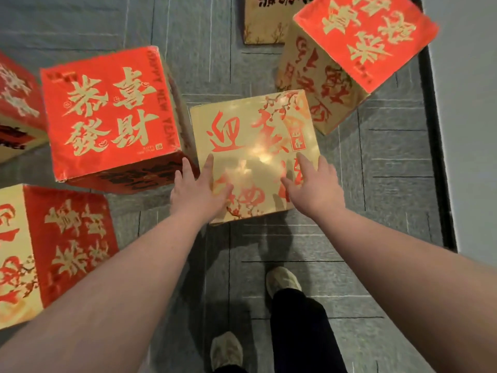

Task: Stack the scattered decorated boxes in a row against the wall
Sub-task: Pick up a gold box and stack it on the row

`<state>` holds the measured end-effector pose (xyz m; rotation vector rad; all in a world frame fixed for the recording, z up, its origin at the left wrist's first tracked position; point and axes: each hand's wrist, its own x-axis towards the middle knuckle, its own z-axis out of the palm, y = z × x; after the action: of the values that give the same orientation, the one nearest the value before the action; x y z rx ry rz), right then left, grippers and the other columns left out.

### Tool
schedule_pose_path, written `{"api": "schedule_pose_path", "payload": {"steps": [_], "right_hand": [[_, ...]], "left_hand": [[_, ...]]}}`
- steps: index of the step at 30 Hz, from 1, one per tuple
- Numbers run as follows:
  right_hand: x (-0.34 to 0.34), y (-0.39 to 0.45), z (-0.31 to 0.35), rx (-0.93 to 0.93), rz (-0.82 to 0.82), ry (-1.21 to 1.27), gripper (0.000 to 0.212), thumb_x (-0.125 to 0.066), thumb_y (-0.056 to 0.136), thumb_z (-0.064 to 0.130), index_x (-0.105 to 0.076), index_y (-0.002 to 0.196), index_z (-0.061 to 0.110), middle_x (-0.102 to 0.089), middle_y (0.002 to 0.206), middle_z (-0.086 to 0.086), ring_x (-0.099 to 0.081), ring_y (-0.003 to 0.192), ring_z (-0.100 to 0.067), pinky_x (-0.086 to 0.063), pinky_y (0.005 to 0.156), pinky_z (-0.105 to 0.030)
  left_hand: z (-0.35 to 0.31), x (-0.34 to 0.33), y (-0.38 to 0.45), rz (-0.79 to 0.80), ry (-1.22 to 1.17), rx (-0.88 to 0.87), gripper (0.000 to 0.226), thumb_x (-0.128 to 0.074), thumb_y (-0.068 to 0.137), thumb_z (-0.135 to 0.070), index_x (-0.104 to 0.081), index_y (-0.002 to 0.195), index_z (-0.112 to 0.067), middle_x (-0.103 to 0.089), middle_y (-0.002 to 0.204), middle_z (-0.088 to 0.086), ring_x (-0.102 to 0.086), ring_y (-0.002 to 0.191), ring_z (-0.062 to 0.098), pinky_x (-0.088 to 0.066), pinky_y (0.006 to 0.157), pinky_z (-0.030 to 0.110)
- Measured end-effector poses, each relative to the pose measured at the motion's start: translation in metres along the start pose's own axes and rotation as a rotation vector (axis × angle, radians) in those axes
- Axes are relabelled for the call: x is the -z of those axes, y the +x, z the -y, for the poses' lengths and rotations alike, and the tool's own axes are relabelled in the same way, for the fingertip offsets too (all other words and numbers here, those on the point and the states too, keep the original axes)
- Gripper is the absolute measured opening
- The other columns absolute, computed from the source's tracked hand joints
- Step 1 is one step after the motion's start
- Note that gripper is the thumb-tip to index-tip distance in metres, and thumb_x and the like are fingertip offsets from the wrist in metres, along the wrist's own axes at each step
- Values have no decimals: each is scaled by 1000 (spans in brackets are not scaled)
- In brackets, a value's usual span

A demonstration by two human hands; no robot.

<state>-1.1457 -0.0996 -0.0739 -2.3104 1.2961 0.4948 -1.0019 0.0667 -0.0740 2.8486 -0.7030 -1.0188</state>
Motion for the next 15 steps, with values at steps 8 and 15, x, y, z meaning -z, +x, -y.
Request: {"api": "schedule_pose_path", "payload": {"steps": [8,15], "right_hand": [[5,59,-16,-19,81,-10,75,-46,87,66,-6,149,47,8,161,-5,2,147,-34,-28,110,-61],[-4,81,-23,-18,120,22,80,-51,84,68,-5,147,50,11,160,-6,-3,147,-36,-31,108,-59]], "left_hand": [[-22,-19,44,8,-69,101,90,-43,81,-73,13,146,-46,20,157,8,4,146,33,-14,116,51],[-31,-30,56,-22,-163,146,95,-53,80,-67,10,147,-45,27,155,3,-2,146,34,-21,114,53]]}}
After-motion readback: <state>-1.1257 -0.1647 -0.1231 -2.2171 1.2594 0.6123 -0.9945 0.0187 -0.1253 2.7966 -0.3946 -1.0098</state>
